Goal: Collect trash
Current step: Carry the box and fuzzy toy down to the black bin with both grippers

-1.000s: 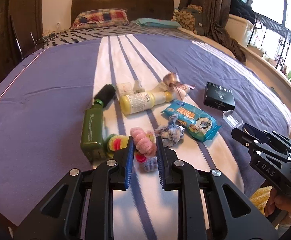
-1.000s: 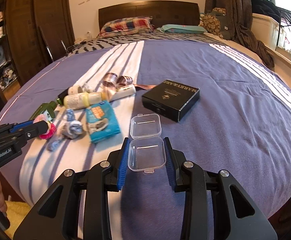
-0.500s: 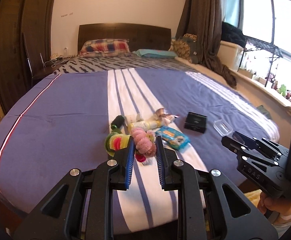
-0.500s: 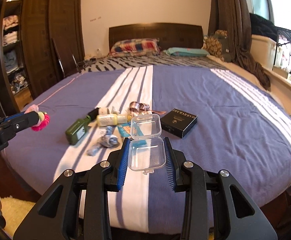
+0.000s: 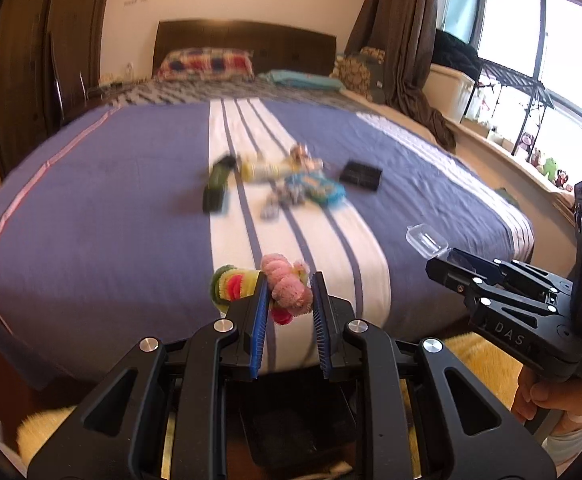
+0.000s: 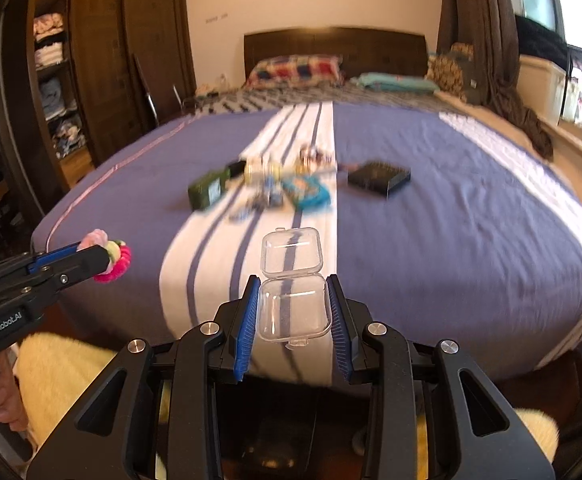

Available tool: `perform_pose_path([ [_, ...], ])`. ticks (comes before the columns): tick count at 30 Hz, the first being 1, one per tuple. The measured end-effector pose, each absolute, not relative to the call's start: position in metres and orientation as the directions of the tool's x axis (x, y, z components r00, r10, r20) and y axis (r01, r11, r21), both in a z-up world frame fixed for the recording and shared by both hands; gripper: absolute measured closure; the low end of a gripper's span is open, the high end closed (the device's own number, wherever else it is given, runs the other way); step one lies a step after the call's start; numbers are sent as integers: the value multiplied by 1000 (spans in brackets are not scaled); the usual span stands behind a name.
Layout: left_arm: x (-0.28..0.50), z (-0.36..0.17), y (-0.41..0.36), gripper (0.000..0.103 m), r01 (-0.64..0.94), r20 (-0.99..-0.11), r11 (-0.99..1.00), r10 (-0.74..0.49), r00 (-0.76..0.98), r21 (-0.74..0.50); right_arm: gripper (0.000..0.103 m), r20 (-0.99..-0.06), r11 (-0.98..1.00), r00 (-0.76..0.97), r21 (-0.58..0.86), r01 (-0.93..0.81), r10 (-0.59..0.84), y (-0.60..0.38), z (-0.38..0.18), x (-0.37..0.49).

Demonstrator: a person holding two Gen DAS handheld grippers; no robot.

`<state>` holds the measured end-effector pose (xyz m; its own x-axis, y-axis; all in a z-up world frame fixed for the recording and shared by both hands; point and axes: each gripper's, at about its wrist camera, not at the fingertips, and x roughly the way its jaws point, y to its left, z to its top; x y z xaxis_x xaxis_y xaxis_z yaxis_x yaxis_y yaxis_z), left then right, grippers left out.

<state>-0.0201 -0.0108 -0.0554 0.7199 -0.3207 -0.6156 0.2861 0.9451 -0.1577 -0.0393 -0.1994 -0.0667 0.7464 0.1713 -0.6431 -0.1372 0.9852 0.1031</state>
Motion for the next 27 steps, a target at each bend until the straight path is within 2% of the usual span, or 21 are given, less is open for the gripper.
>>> perform_pose_path([
  [11, -20, -155, -24, 83, 268, -773, 941, -325, 545, -207, 69, -780, 983, 598, 145, -112, 183, -202, -147, -47],
  [20, -3, -230, -25, 83, 242, -866, 934, -339, 369, -263, 69, -868, 970, 434, 213, -115, 241, -196, -208, -31],
  [27, 8, -269, -35, 83, 246, -903, 925, -350, 250, -291, 69, -913, 964, 308, 253, -87, 267, -193, -255, -17],
])
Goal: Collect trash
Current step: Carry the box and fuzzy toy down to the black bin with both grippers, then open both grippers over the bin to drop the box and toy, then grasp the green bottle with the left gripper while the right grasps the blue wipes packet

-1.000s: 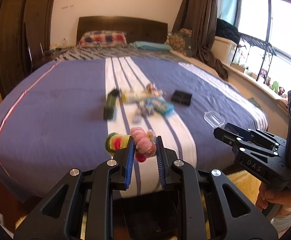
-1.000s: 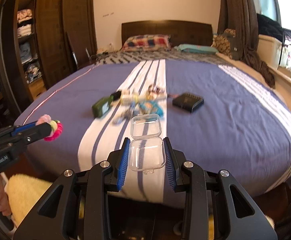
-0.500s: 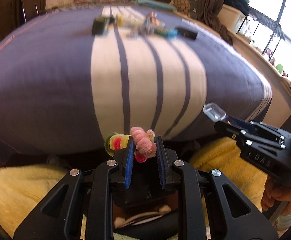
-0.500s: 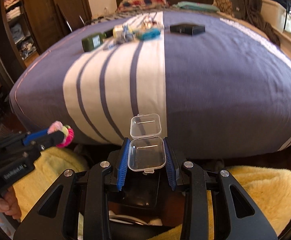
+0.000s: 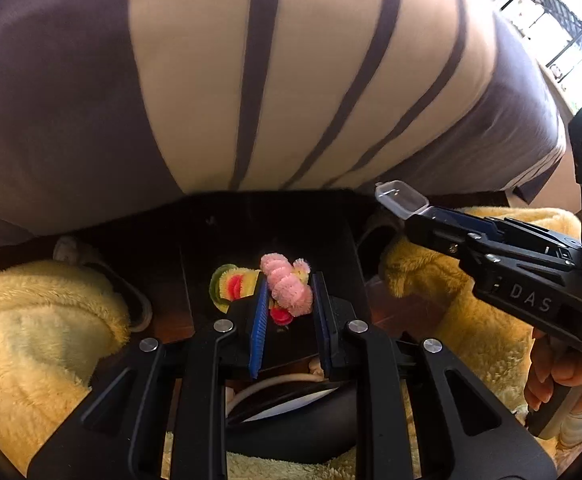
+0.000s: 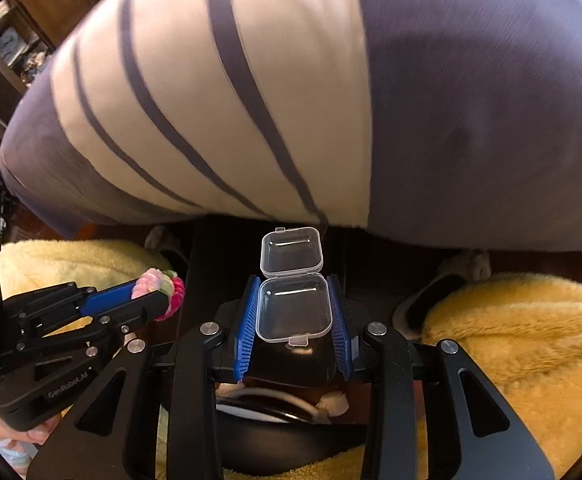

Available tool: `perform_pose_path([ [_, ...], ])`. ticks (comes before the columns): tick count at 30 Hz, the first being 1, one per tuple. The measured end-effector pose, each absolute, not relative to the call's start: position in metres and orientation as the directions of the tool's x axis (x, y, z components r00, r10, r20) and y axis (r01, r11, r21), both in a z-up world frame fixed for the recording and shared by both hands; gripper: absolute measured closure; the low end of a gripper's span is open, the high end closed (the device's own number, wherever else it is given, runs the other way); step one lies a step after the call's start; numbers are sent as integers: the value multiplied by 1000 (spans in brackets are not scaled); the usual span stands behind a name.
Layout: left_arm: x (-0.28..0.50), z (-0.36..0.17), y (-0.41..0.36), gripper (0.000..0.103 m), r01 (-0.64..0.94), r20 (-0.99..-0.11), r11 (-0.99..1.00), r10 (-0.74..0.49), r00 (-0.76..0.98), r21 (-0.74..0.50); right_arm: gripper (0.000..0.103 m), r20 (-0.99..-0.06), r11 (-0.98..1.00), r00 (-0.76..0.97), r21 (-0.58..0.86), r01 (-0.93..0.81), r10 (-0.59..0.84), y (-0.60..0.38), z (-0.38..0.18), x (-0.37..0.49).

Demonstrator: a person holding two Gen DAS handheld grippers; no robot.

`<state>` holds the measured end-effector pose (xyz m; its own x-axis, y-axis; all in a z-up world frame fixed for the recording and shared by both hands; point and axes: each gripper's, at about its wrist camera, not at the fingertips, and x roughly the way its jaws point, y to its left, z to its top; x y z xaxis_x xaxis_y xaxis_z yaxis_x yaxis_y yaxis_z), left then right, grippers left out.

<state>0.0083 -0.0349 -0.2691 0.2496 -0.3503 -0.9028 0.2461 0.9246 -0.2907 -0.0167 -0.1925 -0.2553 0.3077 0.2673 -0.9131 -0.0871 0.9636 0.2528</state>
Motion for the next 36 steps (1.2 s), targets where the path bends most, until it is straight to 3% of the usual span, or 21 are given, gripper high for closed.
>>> perform_pose_path([
  [10, 15, -293, -34, 80, 224, -932, 933, -321, 166, -282, 67, -917, 952, 257, 292, -92, 306, -175, -262, 7],
  [19, 17, -281, -24, 52, 213, -935, 949, -278, 219, -232, 56, -900, 959, 333, 275, -64, 280, -191, -248, 6],
  [21, 19, -268, -21, 41, 214, -930, 954, -261, 259, -208, 50, -889, 966, 380, 251, -62, 255, -197, -230, 3],
  [23, 19, -249, -16, 34, 215, -917, 960, -242, 318, -179, 37, -866, 971, 442, 233, -60, 236, -204, -208, 0],
  [25, 19, -231, -11, 31, 213, -900, 962, -242, 362, -173, 29, -835, 972, 502, 227, -62, 227, -212, -186, -3],
  [31, 25, -167, 5, 24, 207, -829, 967, -234, 508, -146, 21, -755, 985, 634, 159, -70, 167, -226, -133, 4],
  [36, 45, -130, 14, 23, 198, -780, 975, -202, 592, -102, 21, -717, 990, 684, 127, -62, 135, -232, -109, 27],
])
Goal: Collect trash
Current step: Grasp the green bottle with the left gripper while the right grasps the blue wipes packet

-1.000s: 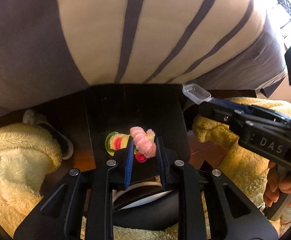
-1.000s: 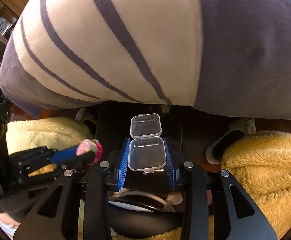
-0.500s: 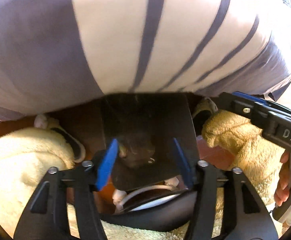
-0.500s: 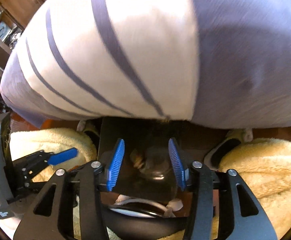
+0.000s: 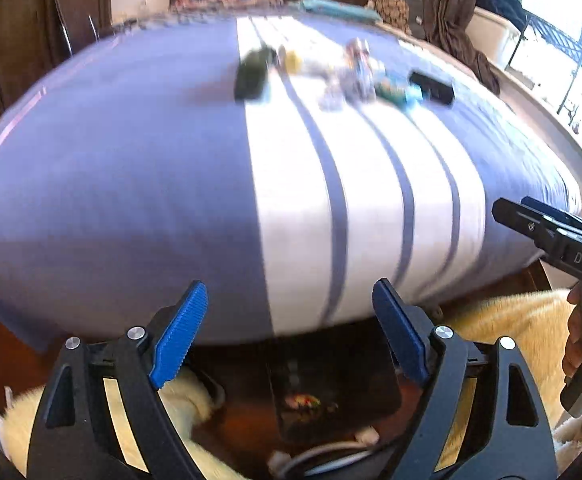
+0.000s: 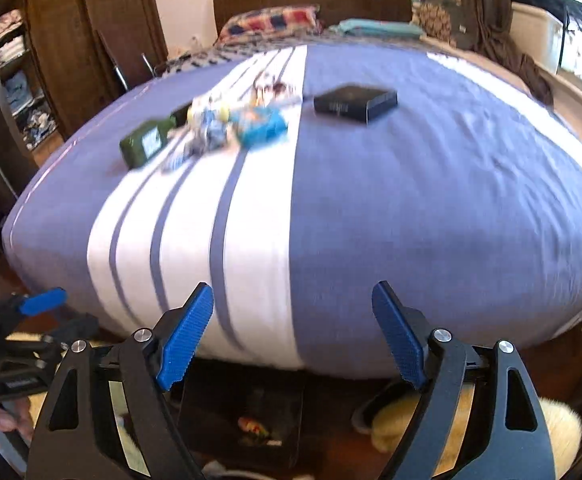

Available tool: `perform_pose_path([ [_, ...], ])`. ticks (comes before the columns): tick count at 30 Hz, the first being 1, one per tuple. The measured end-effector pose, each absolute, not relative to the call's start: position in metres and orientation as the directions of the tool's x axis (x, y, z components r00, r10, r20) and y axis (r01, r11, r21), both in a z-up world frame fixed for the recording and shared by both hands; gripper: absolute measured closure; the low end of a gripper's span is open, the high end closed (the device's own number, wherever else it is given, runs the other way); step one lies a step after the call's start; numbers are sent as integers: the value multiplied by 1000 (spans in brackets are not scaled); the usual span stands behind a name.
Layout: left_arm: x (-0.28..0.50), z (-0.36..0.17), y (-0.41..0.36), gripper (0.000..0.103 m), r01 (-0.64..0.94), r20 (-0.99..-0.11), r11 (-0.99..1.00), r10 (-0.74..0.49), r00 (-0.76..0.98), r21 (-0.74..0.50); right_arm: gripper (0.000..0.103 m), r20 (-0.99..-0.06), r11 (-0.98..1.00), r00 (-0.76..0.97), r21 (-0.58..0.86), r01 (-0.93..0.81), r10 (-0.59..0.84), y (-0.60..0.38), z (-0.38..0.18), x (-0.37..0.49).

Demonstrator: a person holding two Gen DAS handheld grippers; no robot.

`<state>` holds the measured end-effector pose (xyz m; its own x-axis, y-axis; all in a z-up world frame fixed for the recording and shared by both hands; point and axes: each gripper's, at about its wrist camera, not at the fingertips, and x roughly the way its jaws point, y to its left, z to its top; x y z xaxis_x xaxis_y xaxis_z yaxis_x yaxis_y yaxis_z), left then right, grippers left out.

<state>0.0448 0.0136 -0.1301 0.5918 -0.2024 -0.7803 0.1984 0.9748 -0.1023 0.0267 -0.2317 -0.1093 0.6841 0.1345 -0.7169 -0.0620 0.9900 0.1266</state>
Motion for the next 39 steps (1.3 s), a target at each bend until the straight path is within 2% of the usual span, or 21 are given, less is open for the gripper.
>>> perform_pose_path([
  [10, 116, -101, 15, 24, 158, -732, 983, -174, 659, -91, 22, -701, 993, 705, 55, -101, 110, -210, -100, 93],
  [14, 143, -103, 19, 25, 156, -741, 984, -171, 650, -90, 27, -705, 989, 694, 79, -128, 147, -206, -104, 113],
  [23, 198, -112, 19, 43, 148, -752, 980, -194, 630, -130, 41, -717, 987, 684, 44, -151, 137, -192, -110, 161],
  [29, 224, -113, 11, 55, 161, -763, 981, -189, 618, -113, 41, -727, 985, 672, 36, -170, 142, -182, -109, 183],
  [32, 231, -113, 8, 57, 165, -768, 981, -184, 613, -103, 41, -735, 984, 662, 34, -175, 143, -178, -109, 188],
  [34, 233, -113, 7, 63, 171, -771, 980, -186, 610, -100, 42, -737, 985, 663, 25, -169, 132, -177, -109, 190],
  [37, 236, -114, 7, 76, 171, -775, 979, -191, 603, -108, 53, -742, 985, 659, 18, -169, 126, -175, -110, 194],
  [39, 236, -113, 6, 77, 169, -776, 980, -184, 604, -100, 56, -741, 986, 660, 16, -167, 124, -177, -110, 192],
])
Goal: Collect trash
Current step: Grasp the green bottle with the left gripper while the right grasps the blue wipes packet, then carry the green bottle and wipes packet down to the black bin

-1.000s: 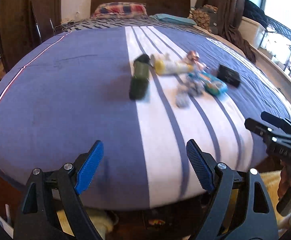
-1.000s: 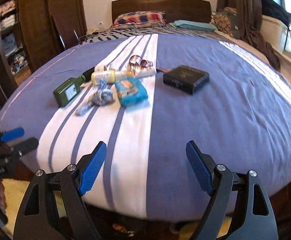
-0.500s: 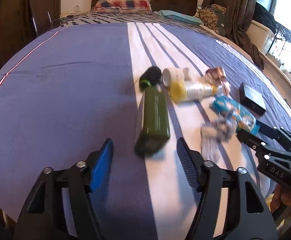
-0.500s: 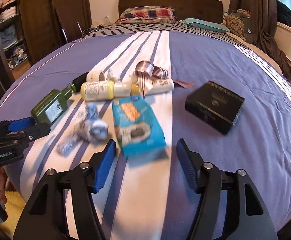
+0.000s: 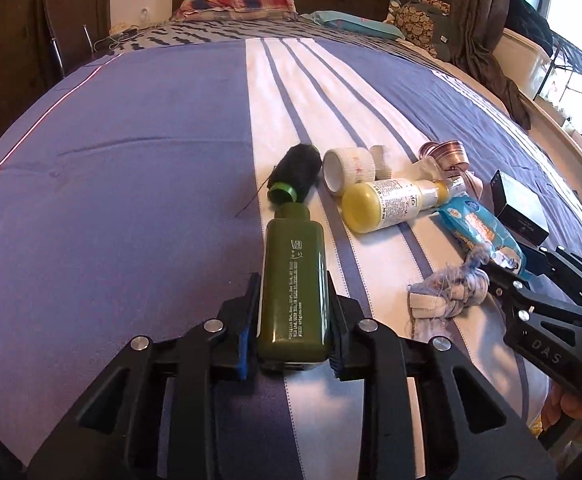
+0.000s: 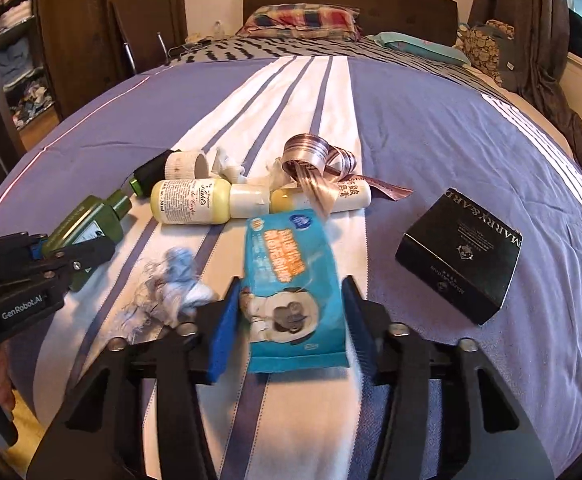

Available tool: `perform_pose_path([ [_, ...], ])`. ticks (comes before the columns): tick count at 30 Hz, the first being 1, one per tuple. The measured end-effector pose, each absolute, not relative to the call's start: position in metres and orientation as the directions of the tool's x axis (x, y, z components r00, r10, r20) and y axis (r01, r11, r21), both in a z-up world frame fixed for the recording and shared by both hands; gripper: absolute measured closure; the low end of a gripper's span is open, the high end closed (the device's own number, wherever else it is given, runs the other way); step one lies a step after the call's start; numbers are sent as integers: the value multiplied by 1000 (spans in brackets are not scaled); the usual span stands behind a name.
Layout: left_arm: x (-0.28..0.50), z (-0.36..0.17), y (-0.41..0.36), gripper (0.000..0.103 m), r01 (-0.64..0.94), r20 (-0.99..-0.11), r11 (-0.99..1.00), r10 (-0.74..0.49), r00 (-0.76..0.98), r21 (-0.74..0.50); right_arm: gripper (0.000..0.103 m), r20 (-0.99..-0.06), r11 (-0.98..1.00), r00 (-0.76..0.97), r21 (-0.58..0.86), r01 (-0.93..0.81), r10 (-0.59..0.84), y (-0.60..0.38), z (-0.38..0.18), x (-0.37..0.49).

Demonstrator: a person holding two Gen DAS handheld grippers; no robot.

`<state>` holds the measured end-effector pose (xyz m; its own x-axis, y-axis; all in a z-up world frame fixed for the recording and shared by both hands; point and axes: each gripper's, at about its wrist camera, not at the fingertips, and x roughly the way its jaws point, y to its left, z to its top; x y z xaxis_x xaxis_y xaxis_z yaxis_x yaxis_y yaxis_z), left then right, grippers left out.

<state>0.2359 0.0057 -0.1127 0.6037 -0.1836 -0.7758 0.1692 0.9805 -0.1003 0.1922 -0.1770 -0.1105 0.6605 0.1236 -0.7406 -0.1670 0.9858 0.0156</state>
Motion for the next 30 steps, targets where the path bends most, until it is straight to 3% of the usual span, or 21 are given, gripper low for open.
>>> perform_pose_path([
  [12, 180, -107, 9, 78, 193, -758, 976, -202, 620, -103, 63, -724, 994, 683, 31, -107, 96, -208, -107, 136],
  [30, 62, -70, -11, 78, 284, -681, 953, -275, 678, -103, 63, -658, 992, 743, 85, -94, 127, -224, -80, 39],
])
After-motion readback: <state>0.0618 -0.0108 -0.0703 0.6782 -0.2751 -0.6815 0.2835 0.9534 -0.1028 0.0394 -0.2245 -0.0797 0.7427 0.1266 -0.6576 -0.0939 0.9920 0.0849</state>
